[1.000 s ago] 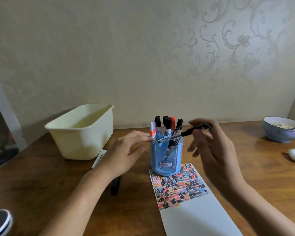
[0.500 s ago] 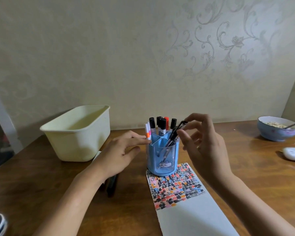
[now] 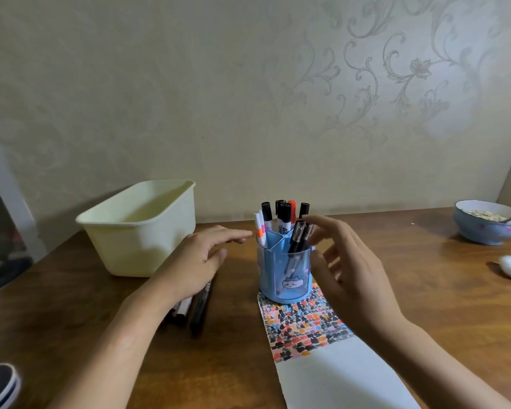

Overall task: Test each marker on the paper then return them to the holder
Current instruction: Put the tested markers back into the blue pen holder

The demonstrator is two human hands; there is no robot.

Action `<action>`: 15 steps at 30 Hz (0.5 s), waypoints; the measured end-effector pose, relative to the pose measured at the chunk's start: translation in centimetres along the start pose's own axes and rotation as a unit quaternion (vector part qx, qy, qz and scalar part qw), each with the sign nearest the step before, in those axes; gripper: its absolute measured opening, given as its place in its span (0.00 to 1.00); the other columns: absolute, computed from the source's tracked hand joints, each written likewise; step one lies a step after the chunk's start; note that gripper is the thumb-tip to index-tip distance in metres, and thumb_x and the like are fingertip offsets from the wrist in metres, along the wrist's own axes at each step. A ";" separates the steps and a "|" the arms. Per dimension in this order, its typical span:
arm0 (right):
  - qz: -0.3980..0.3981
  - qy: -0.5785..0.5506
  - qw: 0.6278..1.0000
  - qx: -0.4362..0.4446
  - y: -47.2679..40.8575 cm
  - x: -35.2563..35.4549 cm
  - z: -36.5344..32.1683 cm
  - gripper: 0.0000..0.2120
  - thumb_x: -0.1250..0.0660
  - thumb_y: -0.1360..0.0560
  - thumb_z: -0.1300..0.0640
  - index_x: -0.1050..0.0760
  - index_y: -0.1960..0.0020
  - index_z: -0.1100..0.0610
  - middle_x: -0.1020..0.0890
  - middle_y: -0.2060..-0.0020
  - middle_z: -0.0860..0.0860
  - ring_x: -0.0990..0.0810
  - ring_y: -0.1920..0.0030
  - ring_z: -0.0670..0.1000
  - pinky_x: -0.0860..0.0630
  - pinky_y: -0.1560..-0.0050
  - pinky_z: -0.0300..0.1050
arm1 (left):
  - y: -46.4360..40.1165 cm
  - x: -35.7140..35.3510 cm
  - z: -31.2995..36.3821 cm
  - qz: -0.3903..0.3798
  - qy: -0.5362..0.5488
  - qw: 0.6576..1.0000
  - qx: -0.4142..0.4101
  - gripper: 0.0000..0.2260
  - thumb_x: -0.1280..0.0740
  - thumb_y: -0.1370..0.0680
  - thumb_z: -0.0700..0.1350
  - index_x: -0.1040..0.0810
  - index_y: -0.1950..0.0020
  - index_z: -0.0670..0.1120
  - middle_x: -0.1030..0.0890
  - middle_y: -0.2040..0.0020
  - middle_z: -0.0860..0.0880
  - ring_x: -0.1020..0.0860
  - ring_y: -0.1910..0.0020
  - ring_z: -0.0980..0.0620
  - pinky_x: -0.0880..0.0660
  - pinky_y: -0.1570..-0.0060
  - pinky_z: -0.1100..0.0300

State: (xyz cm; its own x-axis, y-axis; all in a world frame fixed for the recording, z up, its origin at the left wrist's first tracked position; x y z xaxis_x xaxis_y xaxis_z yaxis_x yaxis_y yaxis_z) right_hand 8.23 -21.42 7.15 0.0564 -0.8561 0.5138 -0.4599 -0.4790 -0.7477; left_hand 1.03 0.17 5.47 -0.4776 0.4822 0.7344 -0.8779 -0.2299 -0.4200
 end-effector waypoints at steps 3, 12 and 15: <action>-0.033 -0.033 0.999 0.001 1.1 -1.2 -0.5 0.18 0.38 0.22 0.55 0.32 0.33 0.45 0.23 0.49 0.38 0.20 0.58 0.43 0.20 0.64 0.42 | 0.2 -0.3 -2.6 -0.042 -0.075 0.996 0.030 0.27 0.39 0.22 0.31 0.21 0.45 0.66 0.24 0.42 0.67 0.28 0.37 0.64 0.32 0.35 0.63; -0.165 -0.069 0.984 0.002 3.0 -5.1 -1.1 0.16 0.36 0.20 0.57 0.31 0.36 0.40 0.25 0.49 0.37 0.20 0.56 0.46 0.21 0.58 0.43 | 1.2 -2.7 -6.2 -0.152 -0.198 0.964 0.095 0.23 0.36 0.25 0.32 0.22 0.54 0.64 0.29 0.37 0.64 0.33 0.34 0.60 0.33 0.36 0.59; -0.173 -0.062 0.983 -0.010 3.0 -5.1 -0.6 0.14 0.36 0.19 0.56 0.30 0.37 0.42 0.24 0.50 0.37 0.21 0.55 0.44 0.22 0.58 0.37 | 1.3 -3.1 -6.0 -0.158 -0.206 0.962 0.090 0.17 0.30 0.24 0.37 0.22 0.52 0.63 0.29 0.36 0.63 0.32 0.34 0.59 0.32 0.34 0.57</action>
State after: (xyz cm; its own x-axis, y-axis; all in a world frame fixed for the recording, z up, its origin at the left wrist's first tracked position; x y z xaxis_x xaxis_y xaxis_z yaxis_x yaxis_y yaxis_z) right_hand 6.02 -18.34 2.53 0.3194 -0.6607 0.6793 -0.4110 -0.7425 -0.5289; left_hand 1.60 3.50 -0.54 -0.1264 0.1851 0.9746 -0.9553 -0.2872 -0.0693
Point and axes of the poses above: each hand's wrist, its own y-axis away from the middle knuckle, its own x-axis out of the back of the hand, z = x × y, the point moved 9 cm from there along -y, towards the middle knuckle
